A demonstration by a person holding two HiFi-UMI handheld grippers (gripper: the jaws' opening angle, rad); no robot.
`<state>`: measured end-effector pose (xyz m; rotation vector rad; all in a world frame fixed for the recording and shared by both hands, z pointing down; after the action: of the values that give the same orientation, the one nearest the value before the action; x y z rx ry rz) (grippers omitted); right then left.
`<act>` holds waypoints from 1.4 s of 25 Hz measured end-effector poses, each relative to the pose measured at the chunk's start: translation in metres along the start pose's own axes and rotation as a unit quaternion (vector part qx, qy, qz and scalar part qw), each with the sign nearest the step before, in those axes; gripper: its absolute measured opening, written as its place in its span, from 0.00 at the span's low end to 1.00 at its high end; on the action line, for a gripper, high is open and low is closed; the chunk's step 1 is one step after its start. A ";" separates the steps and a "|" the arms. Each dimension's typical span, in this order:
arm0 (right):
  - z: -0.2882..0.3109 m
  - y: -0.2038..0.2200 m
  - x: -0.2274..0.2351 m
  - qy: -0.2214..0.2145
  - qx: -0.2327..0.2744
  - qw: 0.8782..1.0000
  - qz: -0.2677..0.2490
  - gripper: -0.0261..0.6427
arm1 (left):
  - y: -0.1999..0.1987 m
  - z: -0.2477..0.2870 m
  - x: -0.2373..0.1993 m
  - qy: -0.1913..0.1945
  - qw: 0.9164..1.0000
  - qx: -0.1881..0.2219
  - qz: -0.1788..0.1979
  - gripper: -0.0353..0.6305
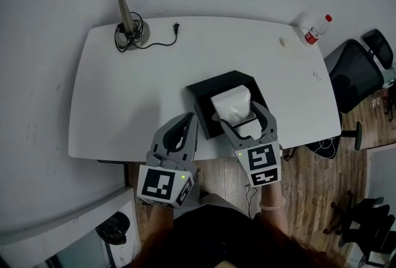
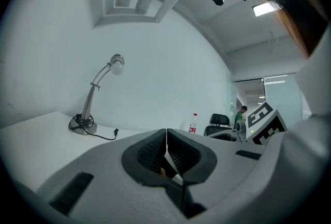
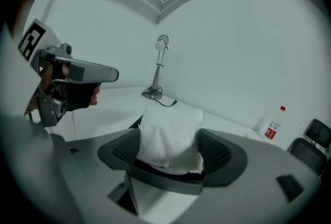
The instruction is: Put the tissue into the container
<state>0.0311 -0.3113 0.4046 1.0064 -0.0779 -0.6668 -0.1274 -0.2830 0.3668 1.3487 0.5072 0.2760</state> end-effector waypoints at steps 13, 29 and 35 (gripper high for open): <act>0.026 0.018 0.000 -0.016 -0.056 0.998 0.026 0.60 | 0.012 0.007 -0.011 0.001 1.000 -0.019 -0.016 0.10; 0.040 0.019 0.001 -0.014 -0.075 0.996 0.049 0.60 | 0.016 0.011 -0.018 0.003 0.999 -0.028 -0.019 0.10; 0.037 0.017 0.003 -0.012 -0.060 0.996 0.061 0.60 | 0.015 0.004 -0.019 -0.004 0.999 -0.027 -0.017 0.10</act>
<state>0.0282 -0.3349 0.4382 0.8710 -0.1183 -0.5647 -0.1401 -0.2923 0.3853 1.2879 0.5126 0.2549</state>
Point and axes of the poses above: the fingertips, and each gripper's own axes: z forward along the fingers, x to its right, y out of its underside, the point moved 5 cm from there along -z, backward along the fingers, and after that the axes turned 6 degrees about -x, right-handed, at the moved point
